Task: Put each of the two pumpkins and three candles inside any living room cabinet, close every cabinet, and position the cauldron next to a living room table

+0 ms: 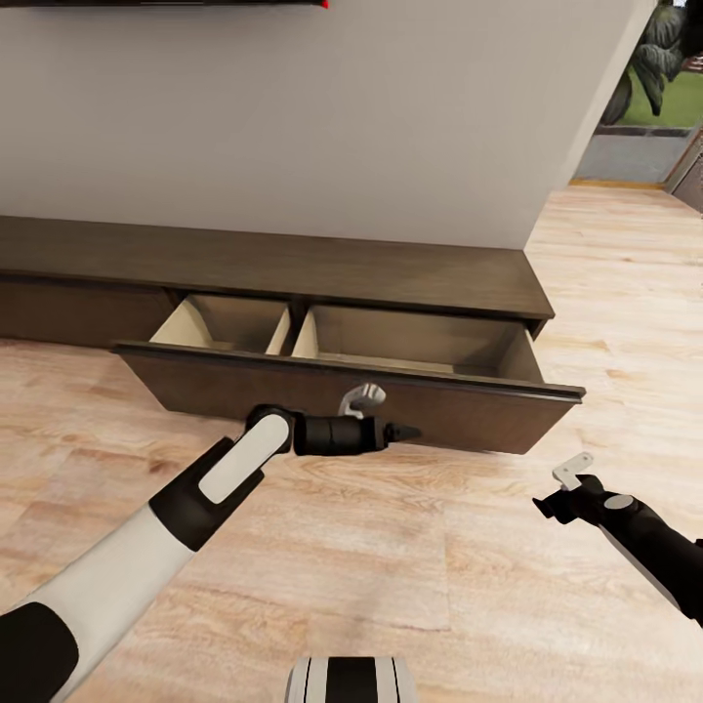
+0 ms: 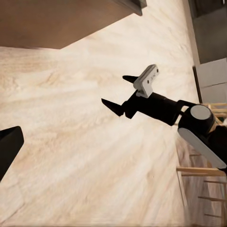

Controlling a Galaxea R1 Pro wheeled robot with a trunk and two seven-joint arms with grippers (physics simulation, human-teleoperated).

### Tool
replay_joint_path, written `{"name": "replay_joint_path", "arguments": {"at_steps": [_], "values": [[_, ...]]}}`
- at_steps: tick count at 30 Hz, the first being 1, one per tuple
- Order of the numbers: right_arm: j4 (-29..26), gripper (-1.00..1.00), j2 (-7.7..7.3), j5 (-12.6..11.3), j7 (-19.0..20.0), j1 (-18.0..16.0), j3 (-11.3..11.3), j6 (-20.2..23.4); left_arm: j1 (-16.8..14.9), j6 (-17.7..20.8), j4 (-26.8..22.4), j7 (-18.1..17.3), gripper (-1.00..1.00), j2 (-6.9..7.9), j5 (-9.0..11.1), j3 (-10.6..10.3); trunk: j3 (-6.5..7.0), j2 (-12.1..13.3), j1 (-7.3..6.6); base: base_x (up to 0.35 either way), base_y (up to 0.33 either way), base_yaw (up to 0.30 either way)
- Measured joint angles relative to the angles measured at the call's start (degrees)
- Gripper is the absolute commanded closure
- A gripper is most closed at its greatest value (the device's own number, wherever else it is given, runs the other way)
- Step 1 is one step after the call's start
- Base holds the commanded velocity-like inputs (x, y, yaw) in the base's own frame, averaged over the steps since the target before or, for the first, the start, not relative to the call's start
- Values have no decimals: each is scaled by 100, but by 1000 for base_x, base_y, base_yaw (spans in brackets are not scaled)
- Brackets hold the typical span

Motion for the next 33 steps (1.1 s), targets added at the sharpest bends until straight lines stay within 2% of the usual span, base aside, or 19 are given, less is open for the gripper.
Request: {"name": "replay_joint_path", "arguments": {"at_steps": [9, 15, 19, 20, 23, 24, 25, 26, 27, 31, 33], "values": [[-46, -100, 2, 12, 4, 2, 8, 5, 0, 6, 5, 5, -100, -78, -14, -84, 199, 12, -23, 0, 0, 0], [-68, -100, -6, 21, 328, 69, 9, 12, 0, -8, 174, 52, -100, -114, -20, -110, 332, 20, -39, 0, 0, 0], [-68, -100, -8, 23, 452, 85, 9, 9, 0, -33, 692, 287, -100, -230, -4, -275, 421, 25, -49, 0, 0, 0], [-66, -100, -2, 17, 476, 89, 9, 11, 2, -45, 1158, 362, -100, -366, -16, -498, 442, 27, -51, 0, 0, 0], [-62, -100, 0, 15, 482, 90, 13, 9, 0, -55, 1724, 380, -100, -478, -6, -620, 509, 31, -59, 0, 0, 0], [-71, -100, 17, 17, 484, 122, 245, 15, 1, -71, 2552, 384, -100, -860, 21, -915, 531, 32, -62, 0, 0, 0], [-74, -100, 19, 22, 483, 123, 330, 16, 2, -66, 3071, 385, -100, -892, -34, -991, 553, 34, -63, 0, 0, 0], [-77, -100, 23, 21, 483, 124, 426, 17, 0, -71, 3143, 384, -100, -907, -4, -1030, 576, 35, -67, 0, 0, 0], [-79, -100, 97, 17, 483, 126, 553, 18, 25, -71, 3210, 384, -100, -920, 5, -1073, 598, 36, -69, 0, 0, 0], [-70, -100, 137, 19, 483, 125, 617, 18, 208, -63, 3227, 406, -100, -911, 3, -1085, 687, 41, -80, 0, 0, 0], [-60, -100, 176, 14, 482, 125, 748, 18, 289, -57, 3220, 419, -100, -910, 7, -1090, 731, 44, -85, 0, 0, 0]]}}
